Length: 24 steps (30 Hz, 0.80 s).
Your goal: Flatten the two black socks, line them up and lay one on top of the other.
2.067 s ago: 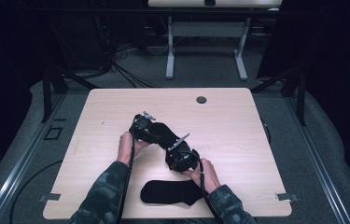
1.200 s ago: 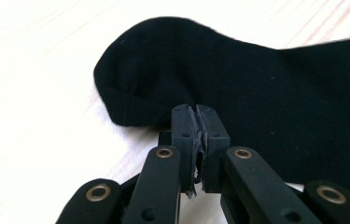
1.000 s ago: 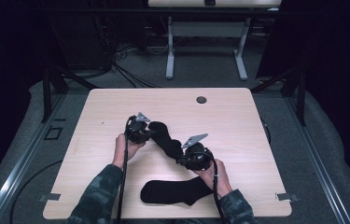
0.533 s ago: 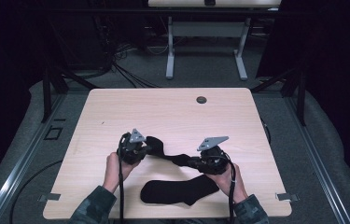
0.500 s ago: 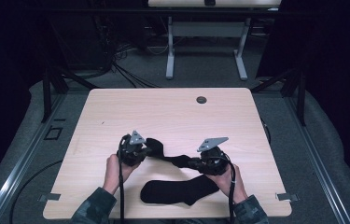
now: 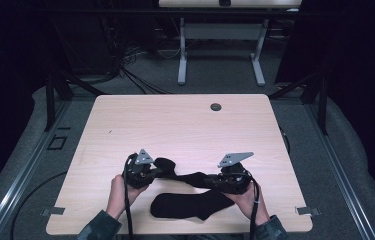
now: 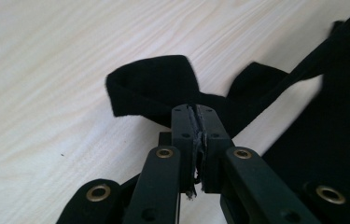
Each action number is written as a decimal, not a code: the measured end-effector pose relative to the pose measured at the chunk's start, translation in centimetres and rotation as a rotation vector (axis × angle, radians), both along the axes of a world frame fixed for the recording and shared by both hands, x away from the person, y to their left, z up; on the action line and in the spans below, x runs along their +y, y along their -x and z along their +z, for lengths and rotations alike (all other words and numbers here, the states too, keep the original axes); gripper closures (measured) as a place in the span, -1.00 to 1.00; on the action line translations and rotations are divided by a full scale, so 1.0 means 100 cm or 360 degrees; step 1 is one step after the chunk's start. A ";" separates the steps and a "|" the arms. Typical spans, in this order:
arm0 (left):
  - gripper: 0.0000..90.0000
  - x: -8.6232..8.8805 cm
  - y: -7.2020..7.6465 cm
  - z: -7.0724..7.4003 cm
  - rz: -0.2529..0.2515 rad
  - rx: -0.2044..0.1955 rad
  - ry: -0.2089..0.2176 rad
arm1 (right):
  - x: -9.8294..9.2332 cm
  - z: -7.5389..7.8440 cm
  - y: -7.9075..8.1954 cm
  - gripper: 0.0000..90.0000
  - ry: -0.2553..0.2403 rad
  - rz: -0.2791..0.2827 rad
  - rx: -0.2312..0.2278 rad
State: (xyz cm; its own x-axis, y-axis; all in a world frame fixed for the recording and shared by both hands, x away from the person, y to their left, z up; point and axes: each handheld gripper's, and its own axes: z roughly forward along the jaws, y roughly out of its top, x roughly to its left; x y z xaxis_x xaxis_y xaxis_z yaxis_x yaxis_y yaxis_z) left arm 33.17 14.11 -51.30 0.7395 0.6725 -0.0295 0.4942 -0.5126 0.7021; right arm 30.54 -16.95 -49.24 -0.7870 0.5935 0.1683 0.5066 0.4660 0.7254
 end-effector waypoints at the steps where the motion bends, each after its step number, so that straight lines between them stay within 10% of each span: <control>1: 0.94 -0.001 -0.001 0.004 -0.0010 -0.0001 -0.0004 | -0.002 0.006 0.000 0.75 -0.0022 -0.0014 0.0013; 5: 0.93 -0.006 -0.023 0.004 -0.0034 0.0117 -0.0062 | -0.006 0.001 -0.029 0.73 -0.0002 -0.0104 0.0135; 10: 0.87 -0.016 -0.053 -0.023 -0.0031 0.0308 -0.0125 | 0.000 -0.049 -0.076 0.58 0.0185 -0.0240 0.0365; 15: 0.30 -0.011 -0.052 -0.025 -0.0023 0.0250 -0.0102 | 0.007 -0.062 -0.078 0.19 0.0363 -0.0348 0.0248; 24: -0.18 -0.001 -0.034 -0.027 -0.0119 0.0052 -0.0235 | -0.005 -0.045 -0.063 -0.20 0.0317 -0.0469 0.0016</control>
